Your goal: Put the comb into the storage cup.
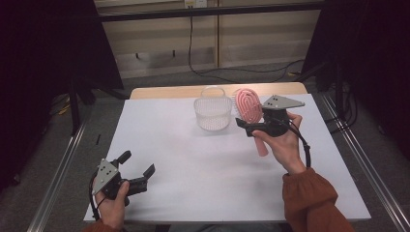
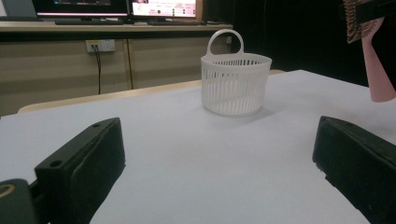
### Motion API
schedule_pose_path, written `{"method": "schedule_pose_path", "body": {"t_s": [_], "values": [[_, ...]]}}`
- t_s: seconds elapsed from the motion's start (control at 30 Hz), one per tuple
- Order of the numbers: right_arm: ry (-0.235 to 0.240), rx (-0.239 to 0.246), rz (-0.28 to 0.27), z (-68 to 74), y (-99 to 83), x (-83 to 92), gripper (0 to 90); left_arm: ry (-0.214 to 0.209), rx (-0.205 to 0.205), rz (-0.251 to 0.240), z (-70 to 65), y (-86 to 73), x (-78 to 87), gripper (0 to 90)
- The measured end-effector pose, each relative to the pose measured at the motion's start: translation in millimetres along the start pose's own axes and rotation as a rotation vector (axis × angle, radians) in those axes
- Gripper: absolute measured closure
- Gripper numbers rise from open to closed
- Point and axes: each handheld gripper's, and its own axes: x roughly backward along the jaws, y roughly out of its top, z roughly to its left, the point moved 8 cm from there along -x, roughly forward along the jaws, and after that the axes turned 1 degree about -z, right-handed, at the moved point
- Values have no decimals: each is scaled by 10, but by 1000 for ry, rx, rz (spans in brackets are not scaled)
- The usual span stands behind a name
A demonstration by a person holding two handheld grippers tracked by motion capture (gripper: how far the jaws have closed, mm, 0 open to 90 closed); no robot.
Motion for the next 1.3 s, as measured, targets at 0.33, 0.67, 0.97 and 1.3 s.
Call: {"method": "schedule_pose_path", "body": {"t_s": [0.33,0.67,0.97,1.3], "values": [[14,-15,-67,6,136,-74,192,-1,0,-2,-3,5,-2,23],[14,-18,-117,-10,328,-121,192,-1,5,-6,-5,10,3,23],[16,-13,-165,1,519,-185,192,2,5,-7,-3,13,3,23],[3,6,-183,-42,696,-309,192,8,19,-18,4,22,6,23]]}}
